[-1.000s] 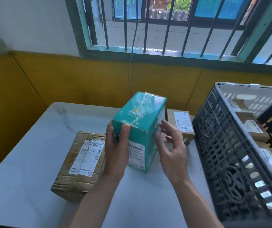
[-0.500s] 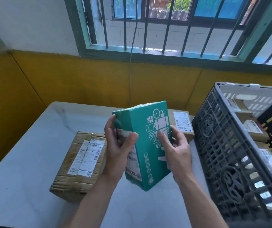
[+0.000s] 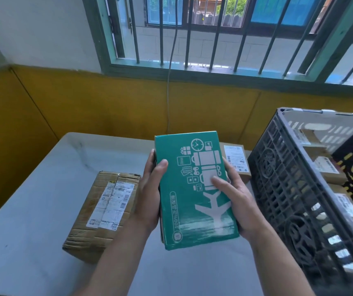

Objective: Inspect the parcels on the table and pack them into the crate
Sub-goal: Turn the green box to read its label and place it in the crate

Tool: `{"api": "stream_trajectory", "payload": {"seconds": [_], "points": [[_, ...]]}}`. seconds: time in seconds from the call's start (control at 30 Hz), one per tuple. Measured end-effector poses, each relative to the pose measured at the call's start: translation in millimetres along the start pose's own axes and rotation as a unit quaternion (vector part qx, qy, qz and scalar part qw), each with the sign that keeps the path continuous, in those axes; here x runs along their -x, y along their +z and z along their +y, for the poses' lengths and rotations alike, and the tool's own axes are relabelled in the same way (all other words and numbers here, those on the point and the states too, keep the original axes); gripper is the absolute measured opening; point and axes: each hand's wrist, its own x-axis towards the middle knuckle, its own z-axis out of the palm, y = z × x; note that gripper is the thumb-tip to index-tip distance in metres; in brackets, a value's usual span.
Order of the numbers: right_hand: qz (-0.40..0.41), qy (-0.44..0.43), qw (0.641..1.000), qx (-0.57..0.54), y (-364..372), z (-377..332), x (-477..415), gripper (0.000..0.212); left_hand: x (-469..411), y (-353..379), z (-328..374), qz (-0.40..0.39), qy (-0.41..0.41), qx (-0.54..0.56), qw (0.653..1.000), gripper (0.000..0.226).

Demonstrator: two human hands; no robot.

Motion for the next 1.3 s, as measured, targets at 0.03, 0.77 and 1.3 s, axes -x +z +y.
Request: {"api": "stream_trajectory", "payload": {"seconds": [0.03,0.77,1.3], "points": [[0.01,0.0,1.0,-0.014,0,0,0,0.068,-1,0,0,-0.004,-0.01,-0.018,1.0,0.065],[0.073,-0.002,0.995,-0.063,3,-7,-1,0.062,18,7,-5,-0.06,0.019,-0.011,0.998,0.062],[0.111,-0.096,0.989,0.021,16,-3,3,0.053,23,14,-2,-0.037,0.034,-0.05,0.998,0.071]]}}
